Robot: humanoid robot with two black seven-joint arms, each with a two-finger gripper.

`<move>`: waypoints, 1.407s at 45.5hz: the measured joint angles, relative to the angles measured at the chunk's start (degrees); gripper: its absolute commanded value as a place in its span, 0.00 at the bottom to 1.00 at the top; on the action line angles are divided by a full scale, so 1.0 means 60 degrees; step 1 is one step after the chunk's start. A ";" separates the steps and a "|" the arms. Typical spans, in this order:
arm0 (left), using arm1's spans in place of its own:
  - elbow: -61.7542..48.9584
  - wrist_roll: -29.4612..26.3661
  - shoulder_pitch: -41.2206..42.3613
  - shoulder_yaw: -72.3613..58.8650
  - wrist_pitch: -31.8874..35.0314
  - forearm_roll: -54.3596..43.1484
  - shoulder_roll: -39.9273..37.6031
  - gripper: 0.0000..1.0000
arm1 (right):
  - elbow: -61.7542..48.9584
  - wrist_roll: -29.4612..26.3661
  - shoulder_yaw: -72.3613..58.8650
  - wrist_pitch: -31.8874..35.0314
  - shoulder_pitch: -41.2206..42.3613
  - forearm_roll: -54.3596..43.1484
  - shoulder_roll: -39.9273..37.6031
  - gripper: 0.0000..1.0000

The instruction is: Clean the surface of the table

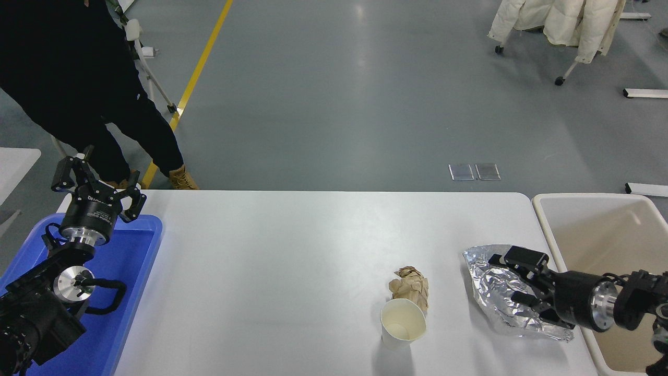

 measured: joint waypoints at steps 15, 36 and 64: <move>0.0002 0.0000 0.0000 0.0000 0.0000 0.0000 0.0000 1.00 | 0.0858 -0.0172 -0.0221 -0.0423 -0.0921 0.0035 0.0261 0.98; -0.0001 0.0000 0.0000 0.0000 -0.0001 -0.0001 0.0000 1.00 | 0.1060 -0.0273 -0.0141 -0.1560 -0.0908 0.0284 0.1948 0.98; 0.0002 0.0000 0.0009 -0.0001 -0.0001 -0.0001 0.0000 1.00 | 0.0884 -0.0361 -0.0173 -0.2078 -0.0572 0.0270 0.3009 0.94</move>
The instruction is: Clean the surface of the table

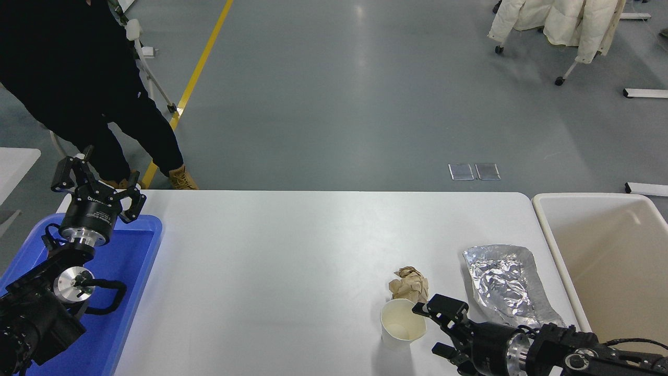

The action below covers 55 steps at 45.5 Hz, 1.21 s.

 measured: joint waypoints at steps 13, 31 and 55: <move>0.0001 0.0000 -0.0007 0.0000 0.0000 0.0000 0.0000 1.00 | -0.0176 -0.0022 -0.0136 -0.0038 0.0009 -0.0226 0.0263 0.87; 0.0001 0.0000 -0.0006 0.0000 0.0000 0.0000 0.0000 1.00 | -0.0606 -0.0291 -0.0241 -0.0048 0.0024 -0.0762 0.0580 0.77; -0.0001 0.0000 -0.0007 0.0000 0.0000 0.0002 0.0000 1.00 | -0.0979 -0.0781 -0.0264 -0.0050 0.0141 -0.0975 0.0904 0.55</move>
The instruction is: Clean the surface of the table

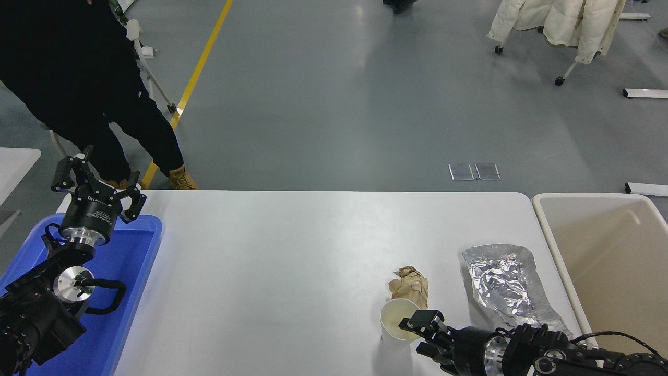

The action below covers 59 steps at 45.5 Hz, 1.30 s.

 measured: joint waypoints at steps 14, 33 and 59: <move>-0.0001 0.0000 -0.0002 0.0000 0.0000 0.0003 0.0000 1.00 | -0.0035 -0.0370 0.0000 0.0000 0.0134 0.0016 0.0024 0.37; -0.0001 0.0000 -0.0004 0.0000 0.0000 0.0000 0.0000 1.00 | 0.0025 -0.0664 -0.0077 0.0024 0.0252 0.0055 -0.0004 0.00; 0.0001 0.0000 -0.0004 0.0000 0.0000 0.0003 0.0000 1.00 | 0.0113 -0.0628 -0.0136 0.0084 0.0303 0.0053 -0.0089 0.00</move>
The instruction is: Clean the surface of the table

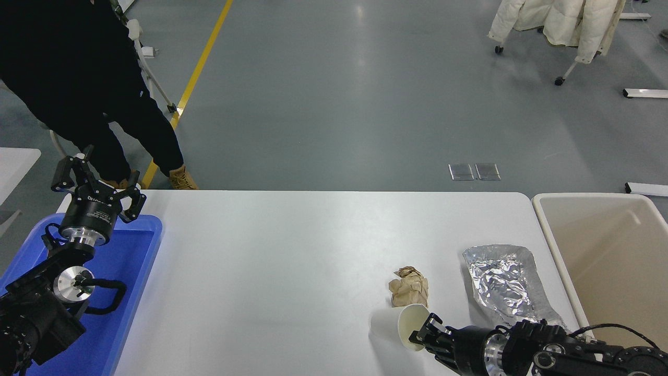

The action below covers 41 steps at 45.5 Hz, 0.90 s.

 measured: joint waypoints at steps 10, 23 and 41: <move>0.0000 0.0000 0.0000 0.0000 0.0000 0.0000 0.0000 1.00 | 0.0178 0.0012 0.0116 0.0205 0.0083 0.0009 -0.0299 0.00; -0.0001 0.0000 0.0001 0.0000 0.0000 0.0000 0.0000 1.00 | 0.0897 0.0015 0.0220 0.1120 0.0475 0.0038 -0.1742 0.00; -0.0002 0.0000 0.0005 0.0000 0.0000 -0.0002 0.0000 1.00 | 0.1461 0.0017 0.1435 0.4143 0.1190 0.0386 -0.5034 0.00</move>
